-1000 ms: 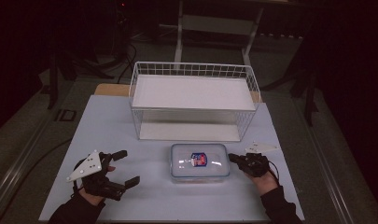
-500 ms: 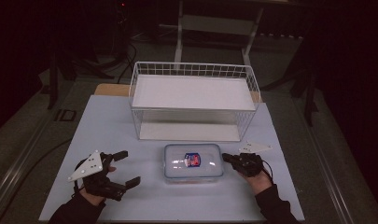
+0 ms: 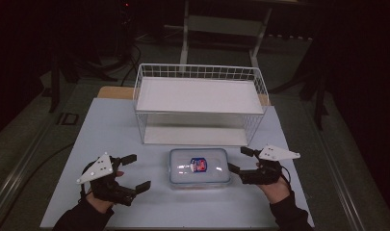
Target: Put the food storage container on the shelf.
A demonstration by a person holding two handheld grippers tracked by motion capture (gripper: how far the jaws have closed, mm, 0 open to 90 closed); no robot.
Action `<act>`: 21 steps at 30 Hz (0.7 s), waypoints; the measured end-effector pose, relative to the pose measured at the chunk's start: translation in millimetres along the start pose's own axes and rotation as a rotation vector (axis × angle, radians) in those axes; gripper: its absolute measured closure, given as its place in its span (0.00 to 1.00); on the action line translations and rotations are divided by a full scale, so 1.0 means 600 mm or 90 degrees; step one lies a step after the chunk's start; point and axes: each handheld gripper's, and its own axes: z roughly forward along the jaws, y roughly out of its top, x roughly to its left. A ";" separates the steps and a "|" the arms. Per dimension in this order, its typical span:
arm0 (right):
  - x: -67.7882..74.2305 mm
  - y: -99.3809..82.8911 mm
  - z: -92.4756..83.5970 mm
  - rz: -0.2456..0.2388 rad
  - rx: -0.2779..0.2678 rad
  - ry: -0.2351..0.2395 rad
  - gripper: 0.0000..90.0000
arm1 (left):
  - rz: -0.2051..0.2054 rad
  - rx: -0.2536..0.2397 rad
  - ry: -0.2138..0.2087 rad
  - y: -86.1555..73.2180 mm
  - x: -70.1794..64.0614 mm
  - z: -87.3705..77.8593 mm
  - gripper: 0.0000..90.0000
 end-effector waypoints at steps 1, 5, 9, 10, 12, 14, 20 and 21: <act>0.002 0.003 -0.003 0.000 -0.009 0.004 0.16 | 0.003 0.006 0.001 0.006 -0.003 0.002 0.00; 0.010 0.010 -0.014 -0.033 -0.025 -0.013 0.12 | -0.008 0.024 -0.010 0.028 -0.009 0.013 0.00; 0.015 0.013 -0.019 -0.054 -0.034 -0.049 0.15 | -0.030 0.050 -0.024 0.043 -0.007 0.029 0.00; 0.015 0.013 -0.019 -0.052 -0.035 -0.043 0.16 | -0.040 0.055 -0.024 0.046 -0.005 0.034 0.00; 0.014 0.012 -0.019 -0.053 -0.039 -0.030 0.19 | -0.058 0.061 -0.022 0.049 -0.001 0.043 0.00; 0.016 0.009 -0.017 -0.053 -0.039 -0.043 0.20 | -0.069 0.069 -0.019 0.052 0.001 0.052 0.00; 0.012 0.002 0.003 -0.021 -0.002 -0.033 0.24 | -0.075 0.092 -0.024 0.055 0.005 0.078 0.00; 0.010 0.000 0.005 -0.017 -0.004 -0.027 0.24 | -0.092 0.101 -0.033 0.053 0.010 0.089 0.00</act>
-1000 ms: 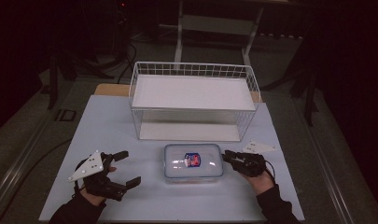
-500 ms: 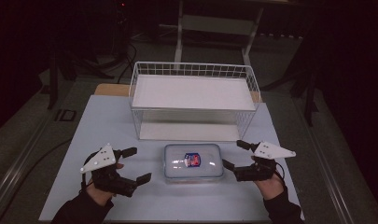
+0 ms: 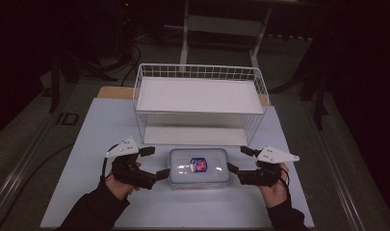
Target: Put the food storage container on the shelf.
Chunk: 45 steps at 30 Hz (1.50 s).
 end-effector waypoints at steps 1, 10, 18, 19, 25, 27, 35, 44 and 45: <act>-0.002 -0.001 0.002 0.008 -0.005 0.009 0.24 | -0.014 0.010 -0.002 0.000 0.004 0.006 0.00; 0.013 -0.001 0.018 0.003 0.007 0.029 0.14 | -0.163 0.061 -0.019 -0.023 0.051 0.045 0.00; 0.014 -0.006 0.026 0.028 0.030 0.007 0.11 | -0.296 0.121 -0.019 -0.053 0.085 0.072 0.00; 0.013 -0.007 0.026 0.032 0.027 0.014 0.11 | -0.322 0.141 -0.030 -0.060 0.093 0.080 0.00; 0.012 -0.010 0.028 0.037 0.037 0.017 0.11 | -0.366 0.157 -0.045 -0.073 0.112 0.097 0.09; 0.012 -0.010 0.029 0.037 0.040 0.023 0.11 | -0.386 0.165 -0.060 -0.079 0.118 0.104 0.17; 0.007 -0.015 0.034 0.059 0.065 0.044 0.12 | -0.418 0.150 -0.125 -0.091 0.133 0.101 0.52; -0.012 -0.029 0.045 0.128 0.110 0.060 0.12 | -0.391 0.148 -0.141 -0.085 0.125 0.092 0.59; -0.015 -0.031 0.047 0.136 0.114 0.062 0.12 | -0.377 0.149 -0.139 -0.084 0.121 0.091 0.59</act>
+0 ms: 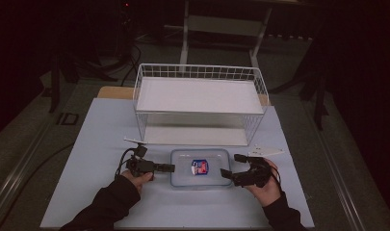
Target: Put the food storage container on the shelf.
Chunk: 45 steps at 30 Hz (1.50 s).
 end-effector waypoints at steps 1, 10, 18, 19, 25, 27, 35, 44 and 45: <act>-0.003 -0.001 0.002 0.012 0.007 0.007 0.12 | 0.011 0.001 0.004 -0.001 -0.004 0.000 0.60; -0.039 -0.014 0.006 0.104 0.036 0.088 0.22 | 0.083 0.007 0.013 -0.009 -0.023 -0.006 0.62; -0.053 -0.027 0.006 0.153 0.059 0.154 0.41 | 0.117 0.009 0.022 -0.019 -0.037 -0.009 0.64; -0.055 -0.028 0.004 0.155 0.061 0.158 0.43 | 0.117 0.008 0.023 -0.020 -0.037 -0.009 0.64; -0.059 -0.033 -0.007 0.173 0.063 0.172 0.58 | 0.122 0.005 0.027 -0.025 -0.041 -0.010 0.64; -0.059 -0.034 -0.009 0.185 0.064 0.176 0.59 | 0.126 0.003 0.030 -0.027 -0.044 -0.010 0.64; -0.046 -0.028 -0.017 0.173 0.078 0.155 0.60 | 0.138 0.003 0.051 -0.034 -0.059 -0.010 0.65; -0.047 -0.017 -0.020 0.162 0.051 0.138 0.59 | 0.175 -0.034 0.079 -0.020 -0.072 -0.013 0.64; -0.048 -0.013 -0.020 0.158 0.045 0.135 0.59 | 0.179 -0.039 0.079 -0.016 -0.073 -0.014 0.64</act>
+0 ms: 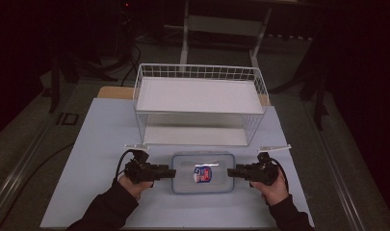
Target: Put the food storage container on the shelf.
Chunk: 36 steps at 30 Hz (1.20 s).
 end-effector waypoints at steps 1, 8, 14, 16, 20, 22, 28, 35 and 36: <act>0.000 0.004 -0.001 -0.005 -0.005 -0.003 0.59 | 0.006 -0.004 0.003 0.004 0.001 0.000 0.64; -0.008 0.032 -0.005 -0.031 -0.036 -0.020 0.59 | 0.029 -0.033 0.016 0.026 0.008 0.007 0.64; -0.025 0.050 0.004 -0.047 -0.045 -0.022 0.59 | 0.048 -0.043 0.030 0.045 0.025 0.012 0.63; -0.032 0.056 0.008 -0.050 -0.048 -0.025 0.59 | 0.042 -0.047 0.030 0.047 0.033 0.017 0.63; -0.044 0.065 0.014 -0.056 -0.051 -0.029 0.59 | 0.042 -0.056 0.032 0.052 0.046 0.024 0.63; -0.049 0.068 0.017 -0.057 -0.055 -0.032 0.59 | 0.045 -0.063 0.034 0.056 0.051 0.026 0.63; -0.062 0.080 0.025 -0.042 -0.070 -0.034 0.59 | 0.039 -0.070 0.037 0.069 0.066 0.030 0.63; -0.070 0.097 0.030 -0.048 -0.090 -0.043 0.58 | 0.049 -0.095 0.047 0.088 0.078 0.032 0.63; -0.071 0.100 0.032 -0.051 -0.092 -0.047 0.58 | 0.047 -0.099 0.049 0.090 0.081 0.033 0.63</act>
